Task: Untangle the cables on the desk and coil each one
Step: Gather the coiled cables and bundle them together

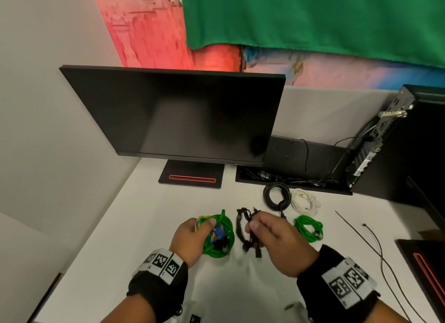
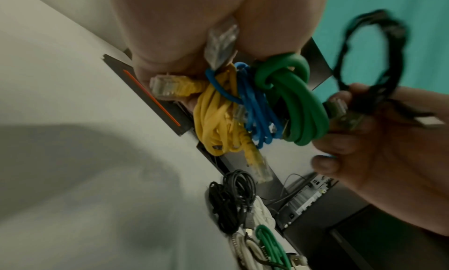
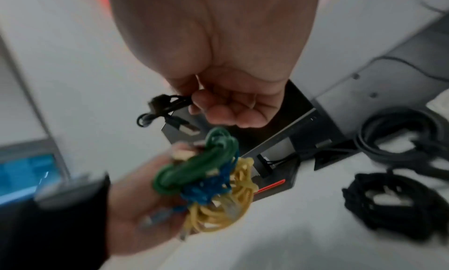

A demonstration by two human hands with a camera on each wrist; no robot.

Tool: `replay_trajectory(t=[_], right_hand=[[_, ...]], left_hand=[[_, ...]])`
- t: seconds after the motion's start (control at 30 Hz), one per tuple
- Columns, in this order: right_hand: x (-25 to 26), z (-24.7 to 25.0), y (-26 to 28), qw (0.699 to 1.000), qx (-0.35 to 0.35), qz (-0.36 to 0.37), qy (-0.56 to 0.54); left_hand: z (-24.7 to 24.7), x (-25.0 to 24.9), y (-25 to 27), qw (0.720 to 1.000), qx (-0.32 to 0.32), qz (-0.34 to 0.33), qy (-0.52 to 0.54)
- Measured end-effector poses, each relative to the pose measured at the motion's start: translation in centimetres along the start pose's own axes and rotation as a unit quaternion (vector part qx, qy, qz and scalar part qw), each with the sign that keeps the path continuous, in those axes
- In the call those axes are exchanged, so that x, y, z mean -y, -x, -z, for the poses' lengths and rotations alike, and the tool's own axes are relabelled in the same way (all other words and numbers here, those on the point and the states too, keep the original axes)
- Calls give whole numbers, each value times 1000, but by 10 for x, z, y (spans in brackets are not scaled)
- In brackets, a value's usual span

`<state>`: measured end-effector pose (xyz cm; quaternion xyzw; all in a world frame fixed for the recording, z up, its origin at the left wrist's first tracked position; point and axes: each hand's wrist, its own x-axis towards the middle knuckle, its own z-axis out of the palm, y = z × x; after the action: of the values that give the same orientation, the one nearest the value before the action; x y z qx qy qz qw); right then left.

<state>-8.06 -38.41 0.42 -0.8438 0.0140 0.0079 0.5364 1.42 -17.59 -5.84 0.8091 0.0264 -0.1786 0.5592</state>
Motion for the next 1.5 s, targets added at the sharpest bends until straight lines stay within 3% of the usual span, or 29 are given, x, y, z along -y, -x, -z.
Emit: replay_trajectory(t=[0.13,0.23,0.43,0.53,0.6,0.73,0.93,1.07,1.2,1.33,1.43,1.5], right_hand=[[11,-20,-17,987,33,29,155],[16,-24,-24,972,-3,45,232],[16,-32,-30,982,1,-16,186],[11,-38,-32,984,-21,-31,176],[6,-39,-36,985,-28,-40,168],[-3,-42,-44,987,-33,-46,150],[-21,-53,-42,994,-8,-74,81],[-44,-32,-29,986,0,-162,-47],[-80,14,-30,964,-119,-197,133],[-92,1,-43,933,-9,-179,310],[-98,-22,-55,907,58,-185,373],[-101,-30,-62,893,67,-203,397]], left_hand=[[-10,-17,4,999,34,-16,5],[-10,-27,6,998,47,13,48],[-10,-33,14,971,125,145,142],[-6,-33,16,951,196,147,190],[-5,-32,15,951,205,126,196],[-9,-32,7,974,161,94,126],[-10,-16,2,984,117,87,102],[5,-5,-1,990,76,76,86],[24,8,-7,993,26,80,86],[25,14,-6,992,2,82,96],[20,11,-1,990,5,83,111],[20,8,1,989,5,80,125]])
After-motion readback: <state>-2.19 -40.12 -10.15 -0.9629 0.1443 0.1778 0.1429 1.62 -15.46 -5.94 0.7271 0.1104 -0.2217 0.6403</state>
